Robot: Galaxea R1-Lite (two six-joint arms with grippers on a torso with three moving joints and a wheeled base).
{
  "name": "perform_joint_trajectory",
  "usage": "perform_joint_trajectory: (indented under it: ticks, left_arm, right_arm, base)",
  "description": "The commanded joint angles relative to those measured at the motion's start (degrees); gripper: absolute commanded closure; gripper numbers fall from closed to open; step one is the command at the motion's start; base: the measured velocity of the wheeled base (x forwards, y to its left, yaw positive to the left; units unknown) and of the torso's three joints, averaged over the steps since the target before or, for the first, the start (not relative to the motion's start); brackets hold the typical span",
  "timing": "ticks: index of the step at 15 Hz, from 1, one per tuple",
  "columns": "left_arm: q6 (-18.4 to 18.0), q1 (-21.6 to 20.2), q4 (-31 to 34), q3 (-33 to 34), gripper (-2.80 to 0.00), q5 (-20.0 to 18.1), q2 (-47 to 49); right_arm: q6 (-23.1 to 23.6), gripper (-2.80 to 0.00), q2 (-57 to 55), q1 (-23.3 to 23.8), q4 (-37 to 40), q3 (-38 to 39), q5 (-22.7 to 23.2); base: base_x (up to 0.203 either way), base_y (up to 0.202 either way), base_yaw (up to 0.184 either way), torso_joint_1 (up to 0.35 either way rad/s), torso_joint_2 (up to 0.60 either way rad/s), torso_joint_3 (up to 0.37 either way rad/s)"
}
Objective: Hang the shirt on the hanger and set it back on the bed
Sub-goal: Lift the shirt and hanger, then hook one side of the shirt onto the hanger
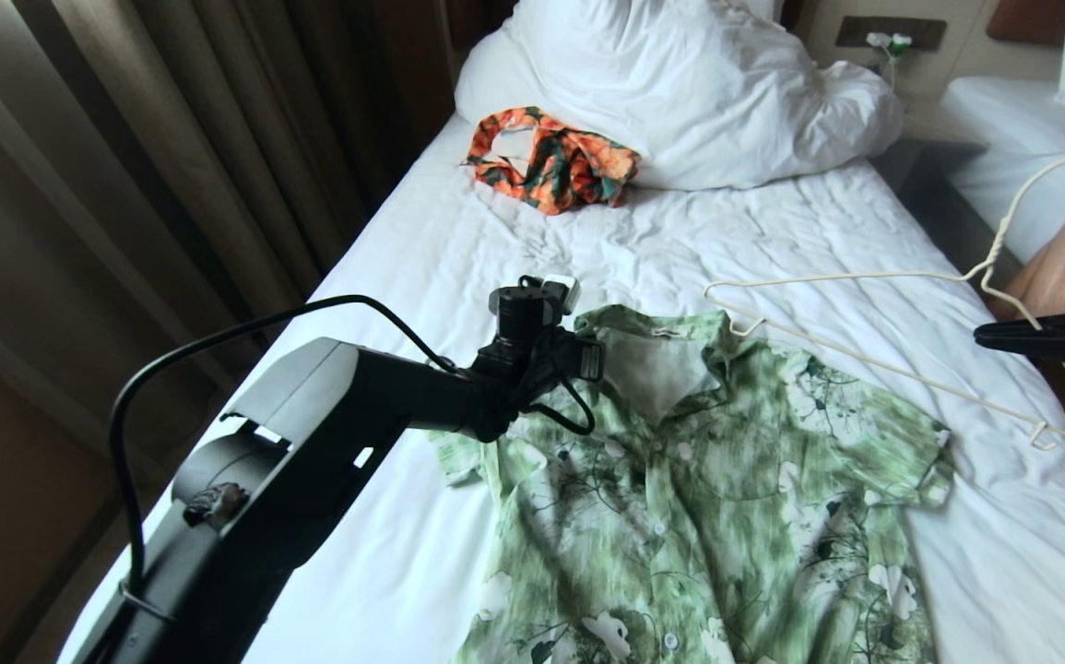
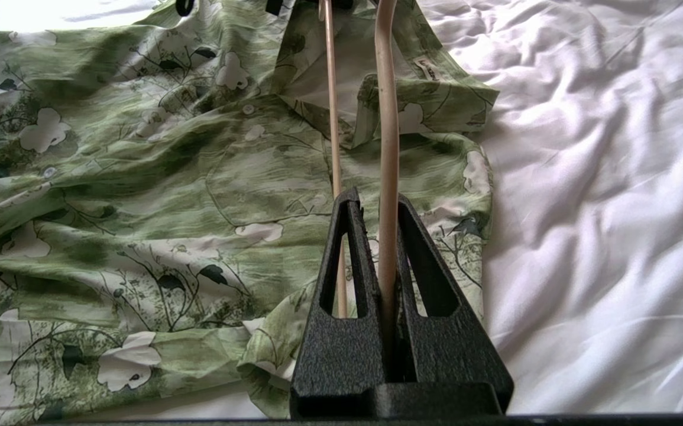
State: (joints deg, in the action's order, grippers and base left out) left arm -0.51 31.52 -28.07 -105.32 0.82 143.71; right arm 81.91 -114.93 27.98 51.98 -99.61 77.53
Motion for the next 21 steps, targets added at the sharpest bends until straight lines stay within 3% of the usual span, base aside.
perform_joint_trajectory:
  ticks: [1, 5, 7, 11, 21]
  left_arm:
    - [0.2, 0.4, -0.2, 4.4, 0.00, 0.1, -6.0]
    - [2.4, 2.2, 0.0, 15.4, 0.00, 0.1, -16.2]
    - [2.9, 3.5, 0.3, 17.8, 0.00, 0.4, -19.4]
    - [2.9, 6.2, 4.2, 18.7, 0.00, 3.4, -24.5]
    - [2.8, 10.2, 9.8, 18.8, 0.00, 6.7, -30.0]
  right_arm:
    - [0.4, 0.00, 0.5, -0.3, 0.3, 0.3, 0.4]
    - [0.1, 0.00, 2.0, -1.2, 0.5, 1.0, 0.3]
    - [0.2, 0.00, 3.6, -2.2, 0.3, 3.5, 0.2]
    - [0.3, 0.00, 5.1, -4.9, 0.2, 7.4, 0.0]
    - [0.1, 0.00, 5.2, -10.7, 0.1, 8.5, -0.8]
  base:
    - [0.000, 0.000, 0.000, 0.000, 0.00, 0.000]
    - [0.000, 0.000, 0.000, 0.000, 0.00, 0.000]
    - [0.000, 0.000, 0.000, 0.000, 0.00, 0.000]
    - [0.000, 0.000, 0.000, 0.000, 0.00, 0.000]
    - [0.000, 0.000, 0.000, 0.000, 0.00, 0.000]
